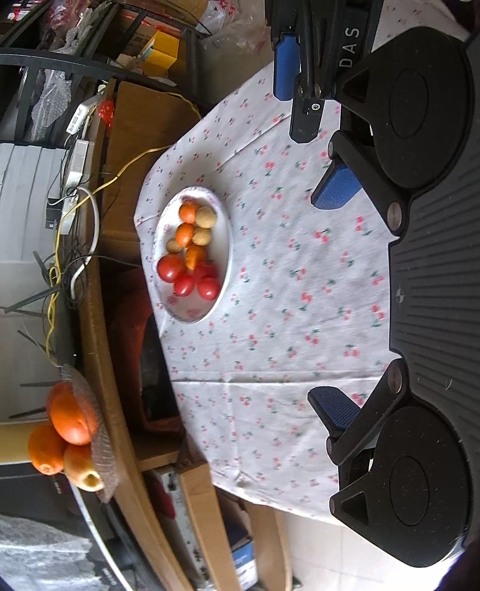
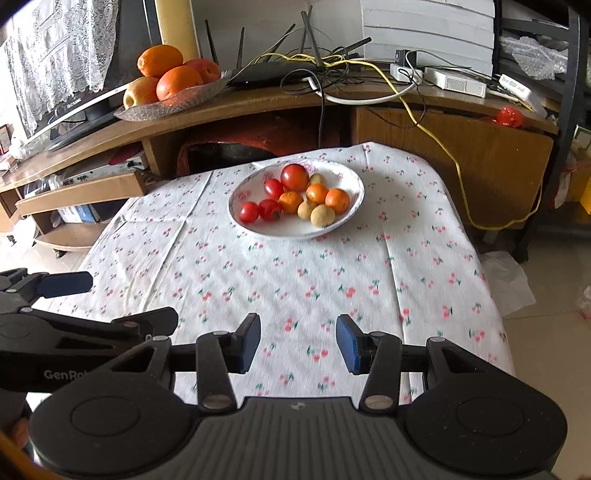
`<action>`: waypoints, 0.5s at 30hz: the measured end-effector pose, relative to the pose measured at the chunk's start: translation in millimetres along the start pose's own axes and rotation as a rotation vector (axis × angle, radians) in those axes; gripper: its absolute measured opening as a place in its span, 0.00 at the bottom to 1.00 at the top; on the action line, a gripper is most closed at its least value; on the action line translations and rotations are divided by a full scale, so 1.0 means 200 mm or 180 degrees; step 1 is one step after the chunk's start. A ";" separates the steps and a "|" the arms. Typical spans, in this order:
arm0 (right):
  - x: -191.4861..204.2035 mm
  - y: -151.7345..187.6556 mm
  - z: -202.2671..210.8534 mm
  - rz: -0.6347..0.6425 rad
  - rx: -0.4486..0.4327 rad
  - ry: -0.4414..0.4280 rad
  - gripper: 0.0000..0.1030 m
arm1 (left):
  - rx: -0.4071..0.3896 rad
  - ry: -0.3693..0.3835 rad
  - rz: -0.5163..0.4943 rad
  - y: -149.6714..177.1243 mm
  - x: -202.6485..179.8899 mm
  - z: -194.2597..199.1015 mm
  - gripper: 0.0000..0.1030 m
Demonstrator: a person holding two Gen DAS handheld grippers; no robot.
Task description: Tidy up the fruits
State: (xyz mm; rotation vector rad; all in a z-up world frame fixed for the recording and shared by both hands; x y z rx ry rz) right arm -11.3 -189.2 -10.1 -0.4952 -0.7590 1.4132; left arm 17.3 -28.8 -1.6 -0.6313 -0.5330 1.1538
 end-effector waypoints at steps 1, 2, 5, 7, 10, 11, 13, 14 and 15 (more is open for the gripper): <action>0.00 0.02 0.01 0.0003 0.0007 -0.0004 0.44 | 0.0001 0.0007 0.0006 0.02 0.00 0.01 1.00; 0.01 0.03 0.02 0.0009 0.0016 -0.0004 0.44 | 0.0005 0.0005 -0.0001 0.03 0.00 0.03 1.00; 0.02 0.08 0.05 0.0031 0.0055 -0.0007 0.44 | 0.0017 -0.0008 -0.0017 0.08 -0.01 0.06 1.00; 0.03 0.11 0.07 0.0038 0.0075 -0.0006 0.44 | 0.0048 -0.0005 -0.0010 0.11 -0.01 0.08 1.00; 0.04 0.17 0.12 0.0016 0.0091 -0.0066 0.45 | 0.0127 -0.0094 -0.0036 0.17 -0.01 0.09 1.00; 0.04 0.18 0.13 0.0022 0.0102 -0.0077 0.46 | 0.0146 -0.0142 -0.0050 0.20 -0.01 0.10 1.00; 0.06 0.23 0.16 0.0059 0.0126 -0.0074 0.47 | 0.0160 -0.0164 -0.0050 0.23 -0.01 0.12 1.00; 0.06 0.24 0.16 0.0072 0.0145 -0.0073 0.47 | 0.0166 -0.0155 -0.0050 0.25 -0.01 0.14 1.00; 0.07 0.26 0.17 0.0087 0.0174 -0.0074 0.47 | 0.0167 -0.0154 -0.0058 0.26 -0.02 0.15 1.00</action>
Point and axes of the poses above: each gripper's, at about its wrist camera, not at the fingertips, and z roughly against the way its jaws point, x to its left, y to its underside, the point moved 3 cm from there along -z, roughly the way its jaws point, and after that the axes turned 3 degrees about -z, right-handed, at the moved point
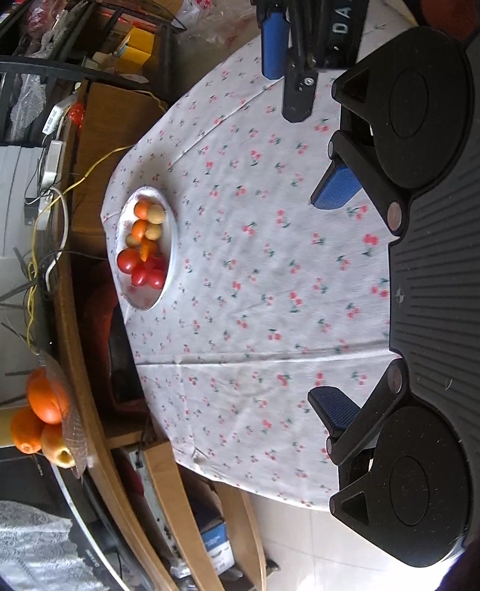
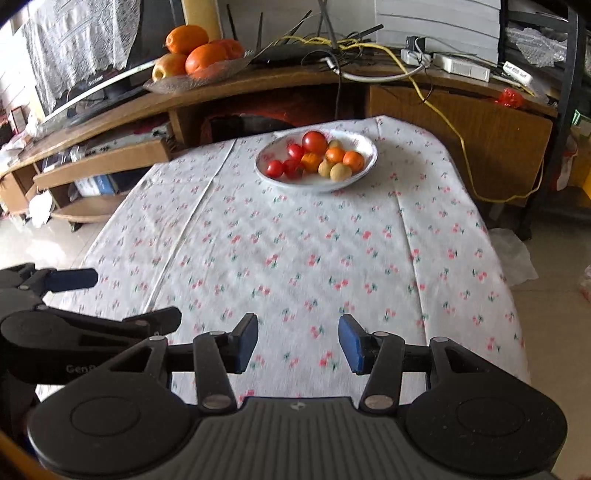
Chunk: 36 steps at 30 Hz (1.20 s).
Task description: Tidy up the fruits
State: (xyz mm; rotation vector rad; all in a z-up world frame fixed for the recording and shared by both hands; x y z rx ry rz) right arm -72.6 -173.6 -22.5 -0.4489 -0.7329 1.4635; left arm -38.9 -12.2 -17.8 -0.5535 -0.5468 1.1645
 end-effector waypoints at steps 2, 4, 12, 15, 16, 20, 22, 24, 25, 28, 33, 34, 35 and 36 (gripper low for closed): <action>0.01 0.03 0.01 0.0021 0.0039 -0.0002 0.47 | 0.0009 -0.0012 -0.0016 0.02 -0.01 0.02 1.00; 0.02 0.06 0.01 0.0036 0.0066 0.0007 0.47 | 0.0047 -0.0025 -0.0031 0.05 -0.02 0.03 1.00; 0.03 0.15 0.05 0.0028 0.0166 0.0004 0.47 | 0.0130 -0.0111 -0.0062 0.12 -0.05 0.06 1.00; 0.03 0.18 0.06 0.0000 0.0222 -0.0019 0.47 | 0.0196 -0.0066 0.0020 0.15 -0.04 0.07 1.00; 0.03 0.19 0.06 -0.0006 0.0240 -0.0022 0.47 | 0.0215 -0.0062 0.0032 0.16 -0.04 0.07 1.00; 0.05 0.24 0.07 0.0004 0.0314 -0.0021 0.47 | 0.0307 -0.0103 0.0058 0.21 -0.05 0.08 1.00; 0.06 0.26 0.07 0.0026 0.0361 -0.0016 0.47 | 0.0372 -0.0115 0.0064 0.24 -0.05 0.09 1.00; 0.07 0.28 0.07 0.0045 0.0395 -0.0011 0.47 | 0.0431 -0.0116 0.0073 0.26 -0.05 0.09 1.00; 0.07 0.29 0.07 0.0050 0.0406 -0.0010 0.47 | 0.0451 -0.0110 0.0080 0.27 -0.04 0.09 1.00; 0.07 0.30 0.07 0.0037 0.0420 0.0004 0.47 | 0.0488 -0.0098 0.0076 0.28 -0.05 0.09 0.99; 0.06 0.32 0.08 0.0007 0.0451 0.0029 0.47 | 0.0543 -0.0060 0.0056 0.30 -0.07 0.09 0.98; 0.06 0.33 0.08 -0.0001 0.0450 0.0031 0.47 | 0.0548 -0.0049 0.0059 0.30 -0.07 0.09 0.98; 0.06 0.33 0.09 -0.0009 0.0450 0.0032 0.47 | 0.0551 -0.0043 0.0061 0.30 -0.07 0.10 0.98; 0.06 0.33 0.09 -0.0013 0.0452 0.0033 0.47 | 0.0552 -0.0038 0.0061 0.30 -0.07 0.10 0.98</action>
Point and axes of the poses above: each gripper's, at about its wrist camera, not at the fingertips, and z roughly against the way its jaws point, x to its left, y to its underside, the point moved 3 cm from there along -z, roughly the way its jaws point, and after that the axes turned 3 degrees about -z, right-handed, at the moved point
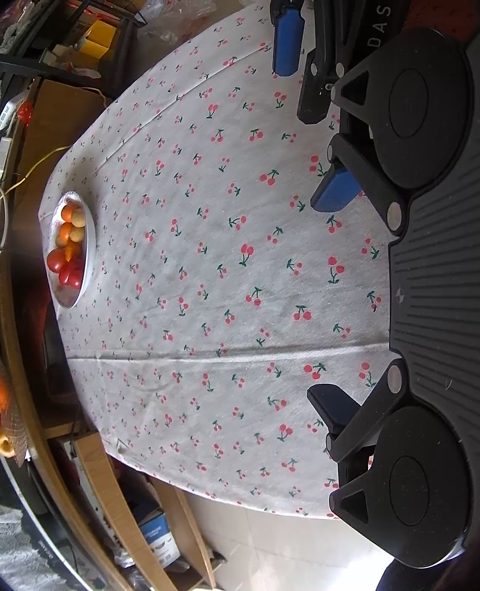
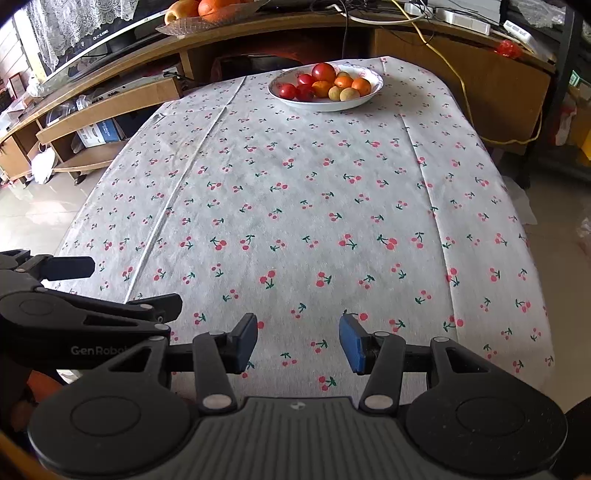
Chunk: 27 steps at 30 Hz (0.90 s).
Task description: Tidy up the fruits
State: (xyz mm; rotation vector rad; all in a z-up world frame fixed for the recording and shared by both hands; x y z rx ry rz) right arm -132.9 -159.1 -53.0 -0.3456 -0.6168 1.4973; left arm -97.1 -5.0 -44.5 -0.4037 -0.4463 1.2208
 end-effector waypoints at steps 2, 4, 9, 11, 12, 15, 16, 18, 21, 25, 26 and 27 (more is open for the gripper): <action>0.00 0.00 0.00 0.0002 0.0005 0.0003 0.47 | 0.0011 0.0008 0.0003 0.00 0.00 0.00 0.97; 0.00 0.00 0.00 0.0004 0.0008 0.0004 0.47 | 0.0022 0.0014 0.0006 0.00 0.00 0.00 0.96; 0.01 0.01 0.00 0.0016 0.0020 0.0006 0.47 | 0.0057 0.0034 0.0040 0.01 0.00 0.00 0.95; 0.01 0.01 0.00 0.0016 0.0020 0.0008 0.47 | 0.0059 0.0037 0.0044 0.01 0.00 0.00 0.95; 0.01 0.01 0.00 0.0013 0.0021 0.0007 0.47 | 0.0057 0.0038 0.0044 0.01 0.00 0.00 0.95; 0.01 0.01 0.00 0.0012 0.0023 0.0006 0.47 | 0.0059 0.0037 0.0045 0.01 0.00 0.01 0.94; 0.01 0.01 0.00 0.0012 0.0024 0.0006 0.47 | 0.0058 0.0039 0.0045 0.01 0.00 0.01 0.94; 0.01 0.01 0.00 0.0013 0.0024 0.0005 0.47 | 0.0061 0.0044 0.0046 0.01 -0.01 0.01 0.93; 0.01 0.01 0.00 0.0013 0.0026 0.0006 0.47 | 0.0061 0.0054 0.0047 0.01 -0.01 0.01 0.92; 0.01 0.01 -0.01 0.0013 0.0030 0.0012 0.47 | 0.0059 0.0098 0.0038 0.01 -0.01 0.01 0.88; 0.01 0.02 0.00 0.0013 0.0031 0.0014 0.47 | 0.0055 0.0101 0.0033 0.01 -0.02 0.01 0.88; 0.01 0.02 -0.01 0.0012 0.0032 0.0015 0.47 | 0.0049 0.0104 0.0027 0.01 -0.01 0.01 0.87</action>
Point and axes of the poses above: each gripper's, at about its wrist camera, not at the fingertips, and z roughly against the way its jaws point, x to its left, y to its underside, the point moved 3 cm from there along -z, roughly the way its jaws point, and after that the axes turned 3 degrees about -z, right-handed, at the moved point
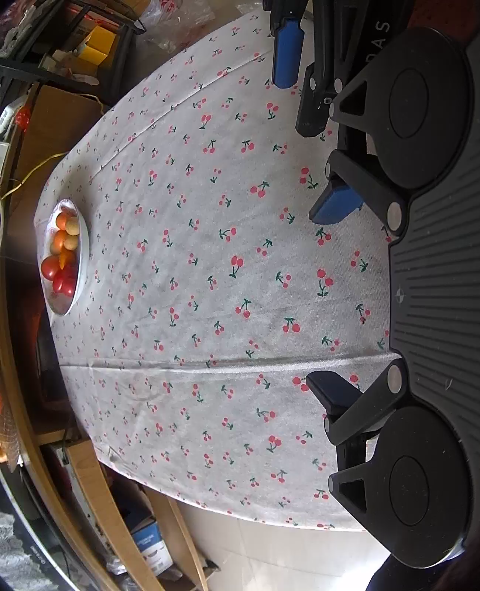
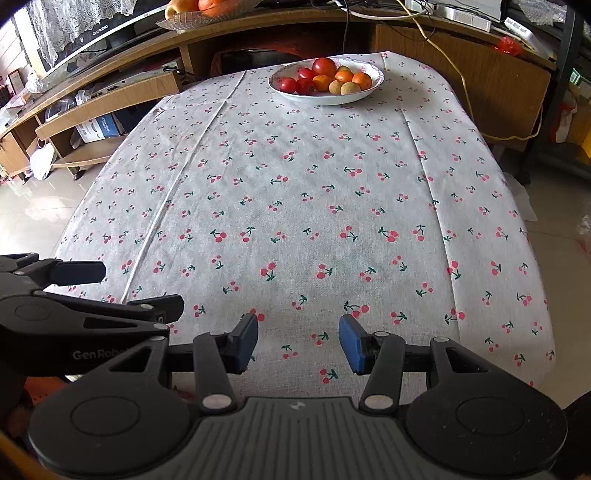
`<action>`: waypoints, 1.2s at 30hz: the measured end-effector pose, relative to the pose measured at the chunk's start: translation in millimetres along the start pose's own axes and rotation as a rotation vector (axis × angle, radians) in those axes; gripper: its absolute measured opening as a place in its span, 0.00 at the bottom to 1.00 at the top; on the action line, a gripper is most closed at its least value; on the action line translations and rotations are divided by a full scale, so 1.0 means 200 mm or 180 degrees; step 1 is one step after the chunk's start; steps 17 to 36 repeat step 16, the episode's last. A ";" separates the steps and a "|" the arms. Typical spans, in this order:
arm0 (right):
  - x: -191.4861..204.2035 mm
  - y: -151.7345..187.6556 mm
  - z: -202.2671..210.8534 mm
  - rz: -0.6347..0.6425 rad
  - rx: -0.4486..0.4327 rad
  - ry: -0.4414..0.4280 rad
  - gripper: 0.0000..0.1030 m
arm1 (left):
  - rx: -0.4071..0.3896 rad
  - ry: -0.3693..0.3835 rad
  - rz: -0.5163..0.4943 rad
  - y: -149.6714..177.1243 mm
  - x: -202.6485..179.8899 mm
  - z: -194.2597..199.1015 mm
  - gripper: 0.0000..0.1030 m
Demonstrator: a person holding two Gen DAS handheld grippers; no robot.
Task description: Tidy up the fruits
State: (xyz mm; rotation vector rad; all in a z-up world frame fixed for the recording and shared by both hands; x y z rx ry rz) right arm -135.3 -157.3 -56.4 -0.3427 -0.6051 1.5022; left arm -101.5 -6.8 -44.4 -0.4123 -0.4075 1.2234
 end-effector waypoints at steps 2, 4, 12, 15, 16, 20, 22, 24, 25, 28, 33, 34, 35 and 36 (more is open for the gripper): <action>0.00 0.00 0.00 -0.0002 -0.0004 -0.0001 0.47 | -0.0016 0.0010 -0.0008 0.00 0.00 0.00 0.86; 0.00 0.00 0.00 -0.0006 -0.0003 0.0000 0.47 | -0.0033 0.0017 -0.0031 0.00 -0.01 0.01 0.85; 0.00 0.00 0.00 -0.0027 -0.0019 -0.0019 0.47 | -0.0088 -0.0027 -0.0056 -0.01 0.00 0.02 0.85; -0.01 0.00 0.00 -0.0041 -0.0025 -0.0026 0.47 | -0.0106 -0.0058 -0.0061 -0.01 0.00 0.02 0.87; -0.01 -0.01 0.00 -0.0044 -0.0026 -0.0026 0.47 | -0.0114 -0.0069 -0.0065 -0.01 0.00 0.02 0.87; -0.01 -0.01 0.00 -0.0044 -0.0026 -0.0026 0.47 | -0.0114 -0.0069 -0.0065 -0.01 0.00 0.02 0.87; -0.01 -0.01 0.00 -0.0044 -0.0026 -0.0026 0.47 | -0.0114 -0.0069 -0.0065 -0.01 0.00 0.02 0.87; -0.01 -0.01 0.00 -0.0044 -0.0026 -0.0026 0.47 | -0.0114 -0.0069 -0.0065 -0.01 0.00 0.02 0.87; -0.01 -0.01 0.00 -0.0044 -0.0026 -0.0026 0.47 | -0.0114 -0.0069 -0.0065 -0.01 0.00 0.02 0.87; -0.01 -0.01 0.00 -0.0044 -0.0026 -0.0026 0.47 | -0.0114 -0.0069 -0.0065 -0.01 0.00 0.02 0.87; -0.01 -0.01 0.00 -0.0044 -0.0026 -0.0026 0.47 | -0.0114 -0.0069 -0.0065 -0.01 0.00 0.02 0.87; -0.01 -0.01 0.00 -0.0044 -0.0026 -0.0026 0.47 | -0.0114 -0.0069 -0.0065 -0.01 0.00 0.02 0.87; -0.01 -0.01 0.00 -0.0044 -0.0026 -0.0026 0.47 | -0.0114 -0.0069 -0.0065 -0.01 0.00 0.02 0.87; -0.01 -0.01 0.00 -0.0044 -0.0026 -0.0026 0.47 | -0.0114 -0.0069 -0.0065 -0.01 0.00 0.02 0.87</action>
Point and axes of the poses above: each gripper's, at about its wrist camera, not at the fingertips, and z roughly against the way its jaws point, x to its left, y to its underside, the point moved 3 cm from there along -z, roughly the way its jaws point, and after that the axes turned 3 degrees about -z, right-handed, at the moved point
